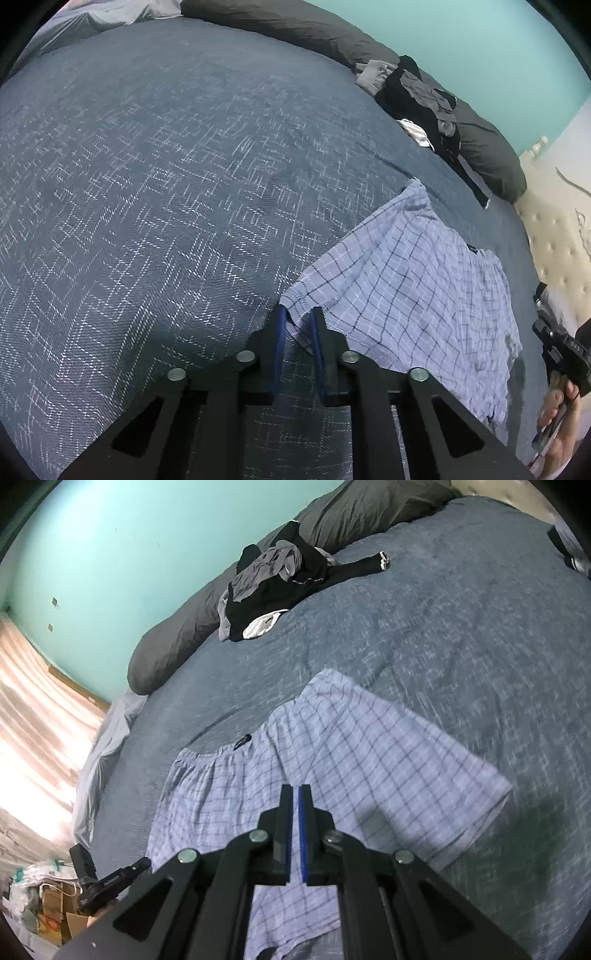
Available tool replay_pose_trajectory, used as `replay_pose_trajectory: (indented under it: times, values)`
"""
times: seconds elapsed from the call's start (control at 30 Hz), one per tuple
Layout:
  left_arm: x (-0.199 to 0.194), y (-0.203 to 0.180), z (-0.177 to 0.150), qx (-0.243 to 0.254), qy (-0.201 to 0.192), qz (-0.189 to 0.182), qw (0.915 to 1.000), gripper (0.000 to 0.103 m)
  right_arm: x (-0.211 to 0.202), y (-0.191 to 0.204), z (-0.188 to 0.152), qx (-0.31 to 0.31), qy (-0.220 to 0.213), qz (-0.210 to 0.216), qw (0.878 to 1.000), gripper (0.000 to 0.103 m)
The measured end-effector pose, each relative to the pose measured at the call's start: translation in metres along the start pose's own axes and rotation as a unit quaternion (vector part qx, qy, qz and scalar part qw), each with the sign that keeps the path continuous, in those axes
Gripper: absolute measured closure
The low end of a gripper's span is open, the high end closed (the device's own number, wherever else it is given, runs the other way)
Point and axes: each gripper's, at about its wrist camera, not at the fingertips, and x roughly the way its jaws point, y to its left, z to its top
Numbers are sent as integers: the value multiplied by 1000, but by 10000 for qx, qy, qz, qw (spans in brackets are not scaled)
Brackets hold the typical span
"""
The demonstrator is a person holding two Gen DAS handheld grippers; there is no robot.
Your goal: Fold clothes
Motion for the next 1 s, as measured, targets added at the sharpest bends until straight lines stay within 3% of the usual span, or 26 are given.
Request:
replay_pose_trajectory:
  times: [0.33,0.43,0.53,0.67,0.8,0.9,1.0]
  values:
    - [-6,7,3,-67,-62,127,9999,94,3,-5,-16,186,-9,103,9998,101]
    - [-7,9,4,-58,-75,278,9996,88,3,-7,-19,205,-22,113,9997,101]
    - [-3,13,6,-130,-53,145,9998,77,3,-8,-20,225,-32,133,9997,101]
    - [1,11,7,-98,-34,69,9999,77,4,-7,-21,199,-35,130,9997,100]
    - [2,8,6,2,-56,115,9999,77,5,-9,-22,212,-23,137,9997,100]
    - [4,4,6,128,-18,120,9998,94,6,-11,-23,239,-20,138,9996,100]
    - [8,1,5,181,5,157,9997,98,6,-13,-24,258,-10,151,9996,100]
